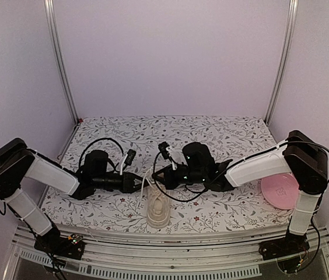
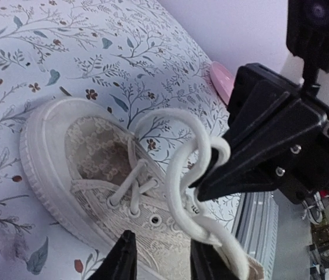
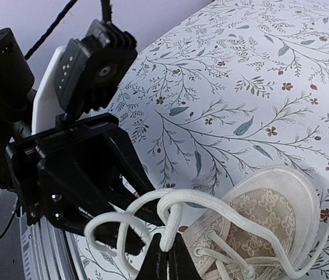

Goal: Tie the shoes

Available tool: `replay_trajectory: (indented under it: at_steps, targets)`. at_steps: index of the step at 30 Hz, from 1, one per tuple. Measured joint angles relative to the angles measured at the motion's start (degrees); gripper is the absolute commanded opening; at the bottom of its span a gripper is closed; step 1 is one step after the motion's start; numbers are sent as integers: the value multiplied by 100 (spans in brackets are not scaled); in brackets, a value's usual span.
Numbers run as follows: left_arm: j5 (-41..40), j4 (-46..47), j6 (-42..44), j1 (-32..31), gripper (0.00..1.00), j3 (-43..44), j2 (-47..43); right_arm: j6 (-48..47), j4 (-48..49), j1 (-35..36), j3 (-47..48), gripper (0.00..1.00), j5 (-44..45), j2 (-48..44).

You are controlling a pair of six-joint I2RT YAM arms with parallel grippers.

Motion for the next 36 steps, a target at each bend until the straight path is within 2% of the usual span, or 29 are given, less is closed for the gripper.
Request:
replay_trajectory:
  at_steps: [3,5,7,11,13,17,22,25,31,36]
  targets:
    - [275,289,59,0,49,-208,-9,31,-26,-17,0,2,15,0]
    - [426,439,81,0,52,-289,-9,39,-24,-33,0,2,15,0]
    - [503,542,101,0,48,-302,-9,50,-28,-37,0,2,15,0]
    - [442,382,162,-2,31,-212,2,61,-28,-37,0,2,13,0]
    - [356,166,273,-2,26,-50,55,61,-28,-37,0,2,13,0]
    - [280,-79,380,-2,25,118,151,59,-26,-37,0,2,11,0]
    - [286,-284,579,-7,41,127,192,59,-24,-37,0,2,4,0]
    - [295,-437,723,-7,44,125,192,61,-24,-37,0,2,4,0]
    - [-114,-1176,1084,-7,30,129,37,59,-24,-37,0,2,0,0]
    - [-673,-1836,1239,0,24,293,9,59,-20,-37,0,2,-11,0]
